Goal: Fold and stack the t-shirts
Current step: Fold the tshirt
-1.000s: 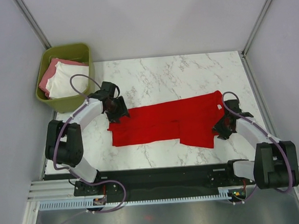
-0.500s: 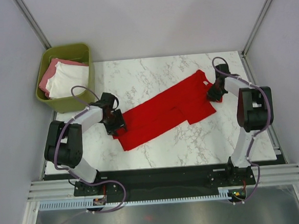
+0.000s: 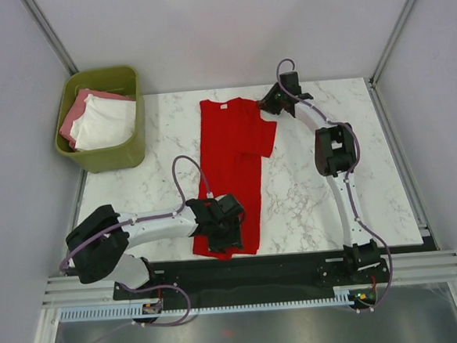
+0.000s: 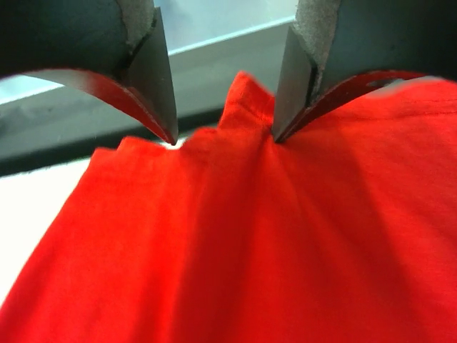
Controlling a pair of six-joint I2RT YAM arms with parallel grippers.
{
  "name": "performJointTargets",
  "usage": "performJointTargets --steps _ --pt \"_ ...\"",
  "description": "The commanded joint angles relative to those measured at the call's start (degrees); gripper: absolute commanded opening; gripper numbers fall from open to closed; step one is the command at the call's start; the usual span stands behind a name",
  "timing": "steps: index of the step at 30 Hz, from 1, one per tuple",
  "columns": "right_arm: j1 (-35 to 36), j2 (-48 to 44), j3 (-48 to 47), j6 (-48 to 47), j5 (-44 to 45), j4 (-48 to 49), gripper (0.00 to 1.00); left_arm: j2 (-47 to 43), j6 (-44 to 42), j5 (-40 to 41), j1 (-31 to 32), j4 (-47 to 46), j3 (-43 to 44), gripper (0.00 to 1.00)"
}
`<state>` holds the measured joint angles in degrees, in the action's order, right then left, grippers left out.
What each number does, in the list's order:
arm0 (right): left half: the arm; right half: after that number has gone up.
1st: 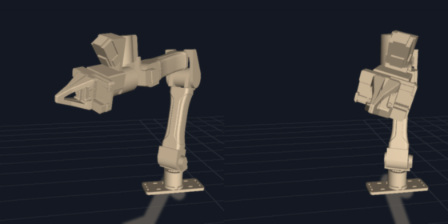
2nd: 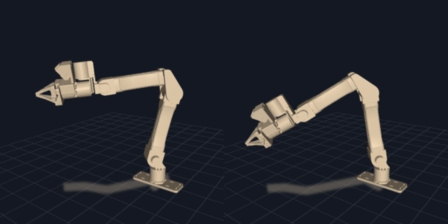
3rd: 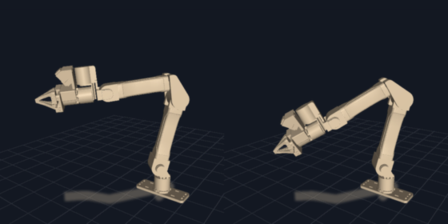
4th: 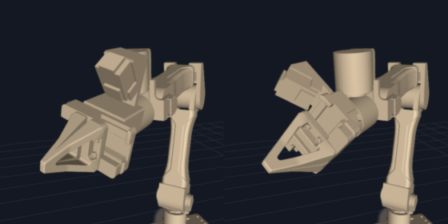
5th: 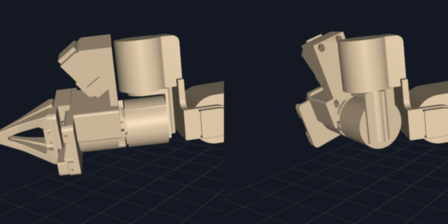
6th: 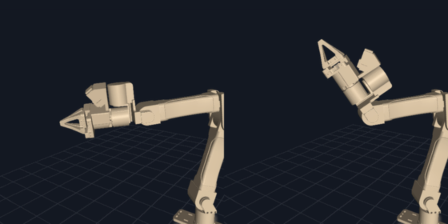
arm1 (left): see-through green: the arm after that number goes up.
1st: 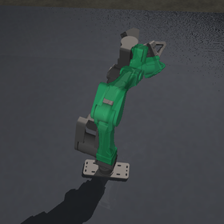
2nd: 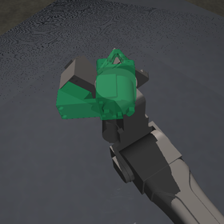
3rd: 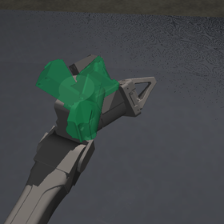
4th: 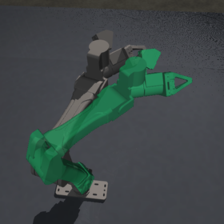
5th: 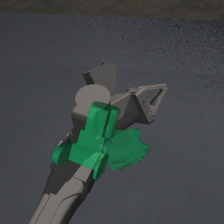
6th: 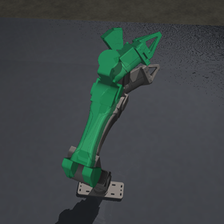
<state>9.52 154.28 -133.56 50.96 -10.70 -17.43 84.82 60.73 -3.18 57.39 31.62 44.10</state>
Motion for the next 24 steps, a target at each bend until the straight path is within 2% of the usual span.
performJointTargets --steps 1,3,6,7,9,11,13,15,18,19,22,24 --pt "1.0 3.1 2.4 2.5 -1.2 -0.9 0.34 -1.0 12.7 6.4 4.8 4.8 2.0 0.65" --pt "0.1 1.4 4.2 0.8 -1.0 -0.2 0.38 -4.5 13.0 8.1 4.4 5.2 2.0 0.69" --pt "-0.9 -3.5 6.3 -3.9 -2.4 -0.6 0.55 -7.6 12.3 7.5 4.5 5.5 2.3 0.73" --pt "-1.1 -5.1 8.2 -5.2 -2.7 -1.2 0.6 -9.3 12.3 7.1 4.5 6.0 2.7 0.87" --pt "-1.3 -11.1 13.9 -8.0 -2.6 -1.8 0.61 -11.1 12.5 6.5 4.5 6.8 3.4 0.91" --pt "-1.4 -16.3 19.5 -11.5 -1.4 -1.9 0.62 -14.0 11.7 6.5 4.3 8.6 4.6 0.92" --pt "-1.3 -25.5 29.6 -13.5 -0.4 -2.1 0.62 -16.6 11.2 5.6 3.6 9.8 5.1 0.94" --pt "-0.9 -34.7 40.8 -13.8 1.8 -2.3 0.63 -18.0 9.9 3.5 0.6 10.4 3.2 0.93" --pt "-0.7 -43.6 51.9 -12.7 3.0 -2.1 0.63 -20.0 6.3 -0.7 -5.9 10.3 0.4 0.91" --pt "-0.6 -44.8 53.8 -12.1 3.1 -1.9 0.61 -20.5 4.9 -1.5 -9.1 10.2 -0.5 0.91" --pt "-0.3 -46.0 56.1 -10.9 3.4 -1.4 0.58 -20.0 -1.9 -1.5 -13.3 9.9 1.2 0.89" --pt "0.1 -44.5 54.3 -10.2 3.6 -1.5 0.57 -17.2 -6.8 -1.3 -14.0 10.1 5.0 0.88"
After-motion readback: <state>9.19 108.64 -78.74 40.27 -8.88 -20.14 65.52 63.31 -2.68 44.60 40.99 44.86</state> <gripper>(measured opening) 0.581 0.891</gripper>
